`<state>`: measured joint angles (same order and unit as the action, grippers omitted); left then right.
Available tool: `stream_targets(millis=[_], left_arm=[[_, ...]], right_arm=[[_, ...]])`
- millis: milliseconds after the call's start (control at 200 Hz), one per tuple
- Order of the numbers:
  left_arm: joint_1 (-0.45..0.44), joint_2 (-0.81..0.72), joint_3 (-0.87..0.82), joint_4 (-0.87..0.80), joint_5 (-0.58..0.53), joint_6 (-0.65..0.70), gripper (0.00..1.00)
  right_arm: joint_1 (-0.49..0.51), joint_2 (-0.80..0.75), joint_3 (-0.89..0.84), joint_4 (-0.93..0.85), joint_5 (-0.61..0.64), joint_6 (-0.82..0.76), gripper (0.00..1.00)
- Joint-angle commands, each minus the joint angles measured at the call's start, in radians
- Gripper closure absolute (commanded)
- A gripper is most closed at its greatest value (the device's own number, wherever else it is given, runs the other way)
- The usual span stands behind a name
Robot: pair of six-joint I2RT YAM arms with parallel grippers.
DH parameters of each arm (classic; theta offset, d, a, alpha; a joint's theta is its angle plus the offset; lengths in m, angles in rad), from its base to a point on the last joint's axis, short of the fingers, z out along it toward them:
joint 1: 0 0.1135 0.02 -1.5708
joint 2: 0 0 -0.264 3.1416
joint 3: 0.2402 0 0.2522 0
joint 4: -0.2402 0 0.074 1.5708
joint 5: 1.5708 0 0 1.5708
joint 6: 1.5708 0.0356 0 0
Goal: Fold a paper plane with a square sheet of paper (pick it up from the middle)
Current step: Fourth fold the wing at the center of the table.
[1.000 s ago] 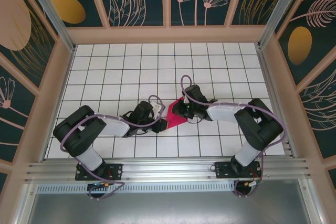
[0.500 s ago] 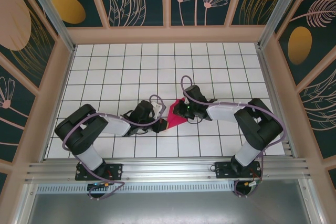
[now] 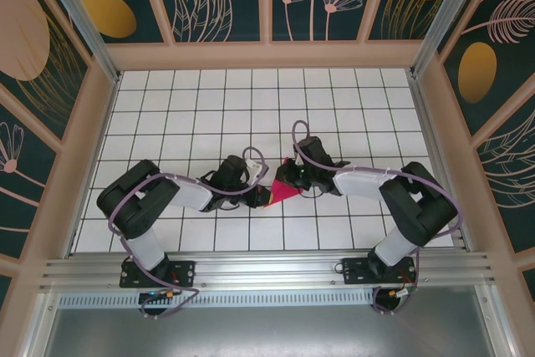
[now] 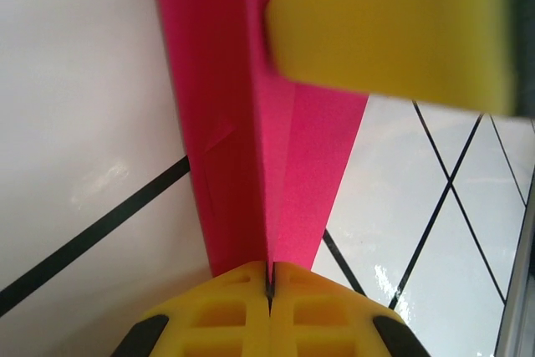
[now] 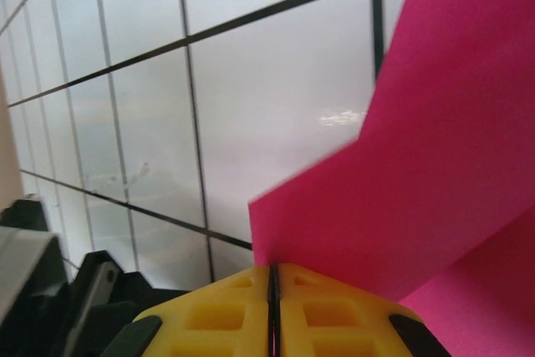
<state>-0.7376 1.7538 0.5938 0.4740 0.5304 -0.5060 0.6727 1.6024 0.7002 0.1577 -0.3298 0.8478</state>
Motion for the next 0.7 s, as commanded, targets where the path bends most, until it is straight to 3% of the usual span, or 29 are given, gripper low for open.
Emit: stream_targets(millis=[0,415,696], left_arm=[[-0.010,0.076,0.035,-0.075,0.057,0.003,1.00],[0.003,0.123,0.088,-0.148,0.098,0.037,1.00],[0.004,0.152,0.120,-0.185,0.131,0.059,1.00]], right_arm=[[-0.009,0.038,0.028,-0.021,0.049,0.004,0.88],[-0.022,0.008,-0.024,-0.026,0.105,0.023,0.88],[-0.052,-0.159,-0.063,-0.065,0.140,0.032,0.84]])
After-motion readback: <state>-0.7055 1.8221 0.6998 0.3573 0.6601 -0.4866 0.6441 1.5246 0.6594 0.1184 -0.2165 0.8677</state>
